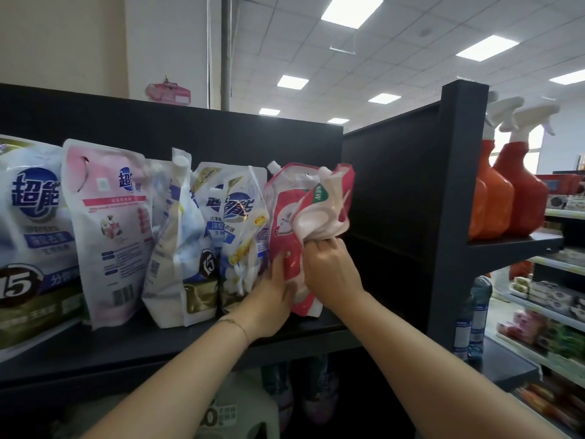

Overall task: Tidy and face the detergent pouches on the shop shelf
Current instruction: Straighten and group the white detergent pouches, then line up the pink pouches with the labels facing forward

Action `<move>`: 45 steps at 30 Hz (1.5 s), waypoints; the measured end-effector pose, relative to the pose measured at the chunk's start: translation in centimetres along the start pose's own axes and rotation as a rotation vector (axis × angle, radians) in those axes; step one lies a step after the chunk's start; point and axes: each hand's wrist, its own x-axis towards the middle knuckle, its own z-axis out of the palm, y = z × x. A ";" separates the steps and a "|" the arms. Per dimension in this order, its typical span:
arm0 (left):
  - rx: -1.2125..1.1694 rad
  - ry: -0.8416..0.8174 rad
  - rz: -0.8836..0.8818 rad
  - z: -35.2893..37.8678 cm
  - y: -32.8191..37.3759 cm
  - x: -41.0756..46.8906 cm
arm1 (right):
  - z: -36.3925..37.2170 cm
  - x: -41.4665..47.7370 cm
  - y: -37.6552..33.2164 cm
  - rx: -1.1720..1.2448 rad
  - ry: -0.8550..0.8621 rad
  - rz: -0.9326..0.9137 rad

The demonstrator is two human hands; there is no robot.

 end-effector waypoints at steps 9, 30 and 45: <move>0.282 -0.094 -0.187 -0.5 3.0 0.1 | -0.7 -0.7 -0.6 0.056 -0.098 -0.058; 0.258 0.179 -0.077 -8.8 1.4 -7.5 | -8.6 1.3 -9.1 0.381 -0.183 0.067; 0.822 0.187 -0.278 -22.3 -6.4 -24.8 | -9.6 4.5 -29.4 0.644 -0.278 -0.283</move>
